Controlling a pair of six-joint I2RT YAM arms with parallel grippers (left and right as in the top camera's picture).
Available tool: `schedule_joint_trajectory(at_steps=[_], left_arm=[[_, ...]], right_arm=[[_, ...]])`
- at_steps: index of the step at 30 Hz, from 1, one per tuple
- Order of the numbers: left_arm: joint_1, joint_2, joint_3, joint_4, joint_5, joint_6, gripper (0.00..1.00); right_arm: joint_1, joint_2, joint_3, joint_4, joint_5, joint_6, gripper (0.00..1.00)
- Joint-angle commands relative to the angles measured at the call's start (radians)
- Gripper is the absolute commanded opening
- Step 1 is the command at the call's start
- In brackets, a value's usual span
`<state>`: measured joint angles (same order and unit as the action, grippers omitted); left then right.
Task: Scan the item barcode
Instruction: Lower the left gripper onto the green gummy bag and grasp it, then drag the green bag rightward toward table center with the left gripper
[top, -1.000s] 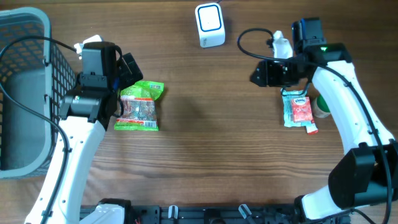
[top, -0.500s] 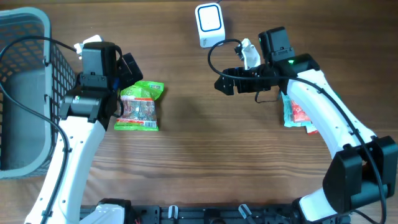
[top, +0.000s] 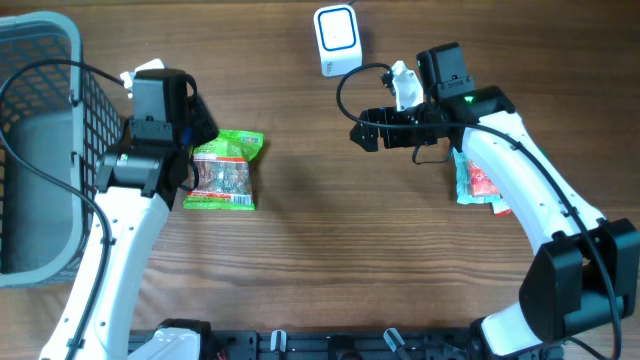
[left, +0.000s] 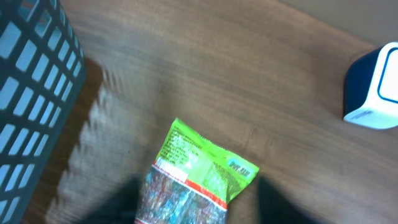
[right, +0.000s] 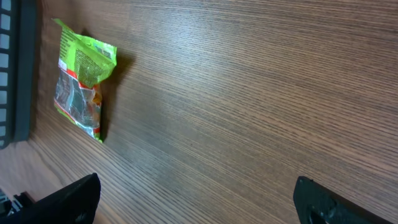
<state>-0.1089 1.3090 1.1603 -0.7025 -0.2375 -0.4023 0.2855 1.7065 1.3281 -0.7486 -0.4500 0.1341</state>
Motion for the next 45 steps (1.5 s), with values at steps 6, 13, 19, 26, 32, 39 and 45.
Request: schedule_joint_trajectory(at_steps=[6,13,19,26,32,39,45], left_arm=[[0.014,0.111,-0.053,-0.043,-0.041,-0.058,0.04],[0.066,0.29,-0.054,0.034,-0.044,-0.05,0.04],[0.088,0.42,-0.054,0.041,-0.029,-0.05,0.04],[0.072,0.522,-0.055,0.042,0.184,-0.051,0.04],[0.011,0.552,-0.063,0.044,0.355,-0.051,0.04],[-0.167,0.552,-0.063,0.037,0.424,-0.058,0.04],[-0.331,0.552,-0.062,0.087,0.409,-0.084,0.04]], right_arm=[[-0.001,-0.002,-0.01,0.005,0.013,0.0,1.0],[-0.001,-0.002,-0.01,0.005,0.013,0.0,1.0],[0.0,-0.002,-0.01,0.005,0.013,0.0,0.99],[-0.001,-0.002,-0.01,0.005,0.013,0.0,1.0],[-0.001,-0.002,-0.01,0.005,0.013,0.0,1.0],[-0.001,-0.002,-0.01,0.005,0.013,0.0,1.0],[-0.001,-0.002,-0.01,0.005,0.013,0.0,1.0]])
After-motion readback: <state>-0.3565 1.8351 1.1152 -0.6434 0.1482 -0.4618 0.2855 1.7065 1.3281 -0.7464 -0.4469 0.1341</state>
